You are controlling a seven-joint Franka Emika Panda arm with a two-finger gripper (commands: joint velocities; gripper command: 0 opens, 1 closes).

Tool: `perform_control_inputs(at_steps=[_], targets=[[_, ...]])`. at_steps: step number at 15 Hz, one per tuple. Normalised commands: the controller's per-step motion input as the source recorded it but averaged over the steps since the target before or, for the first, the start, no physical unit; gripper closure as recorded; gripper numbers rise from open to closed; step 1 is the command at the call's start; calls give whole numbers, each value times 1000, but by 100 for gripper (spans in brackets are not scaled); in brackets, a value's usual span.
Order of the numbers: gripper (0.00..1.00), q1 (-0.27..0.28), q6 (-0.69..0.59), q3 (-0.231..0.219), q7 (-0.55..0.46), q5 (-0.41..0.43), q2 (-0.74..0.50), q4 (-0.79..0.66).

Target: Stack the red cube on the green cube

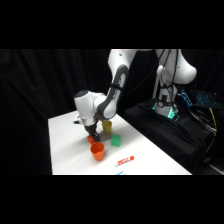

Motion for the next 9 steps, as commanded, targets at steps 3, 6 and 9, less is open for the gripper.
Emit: perform_control_inputs(at_steps=[3, 6, 9], targets=[[60, -71, 123, 58, -141, 54, 7, 38], [72, -69, 99, 50, -134, 49, -29, 16], [74, -32, -33, 3, -45, 39, -162, -62]])
